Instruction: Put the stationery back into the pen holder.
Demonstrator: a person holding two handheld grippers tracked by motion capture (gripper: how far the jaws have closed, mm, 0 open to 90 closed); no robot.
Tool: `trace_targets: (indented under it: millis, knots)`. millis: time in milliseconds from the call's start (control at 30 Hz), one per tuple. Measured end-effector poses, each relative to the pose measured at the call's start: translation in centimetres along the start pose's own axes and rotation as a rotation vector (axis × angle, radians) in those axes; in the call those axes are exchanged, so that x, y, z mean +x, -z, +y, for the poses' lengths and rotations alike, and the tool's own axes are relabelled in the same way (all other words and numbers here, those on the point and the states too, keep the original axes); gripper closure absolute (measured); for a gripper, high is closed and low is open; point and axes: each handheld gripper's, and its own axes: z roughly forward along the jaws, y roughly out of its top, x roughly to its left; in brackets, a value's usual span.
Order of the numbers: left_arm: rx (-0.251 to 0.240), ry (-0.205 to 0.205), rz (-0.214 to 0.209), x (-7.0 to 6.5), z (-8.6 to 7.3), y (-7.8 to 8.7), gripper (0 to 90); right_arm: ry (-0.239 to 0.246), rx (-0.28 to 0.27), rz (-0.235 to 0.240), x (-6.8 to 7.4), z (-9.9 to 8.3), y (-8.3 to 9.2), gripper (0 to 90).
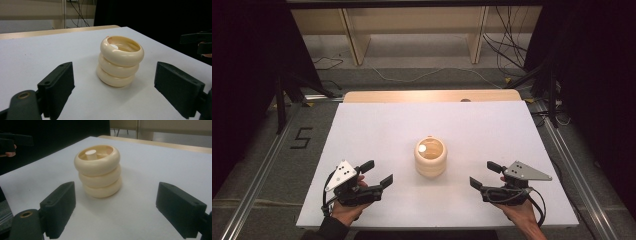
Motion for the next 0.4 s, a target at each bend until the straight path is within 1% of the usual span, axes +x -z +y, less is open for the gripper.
trace_targets:
  millis: [400]
  knots:
    - [-0.001, -0.002, 0.0, -0.02, 0.02, 0.0, 15.6, 0.004, -0.004, -0.004, 0.0, 0.08, -0.01, 16.8]
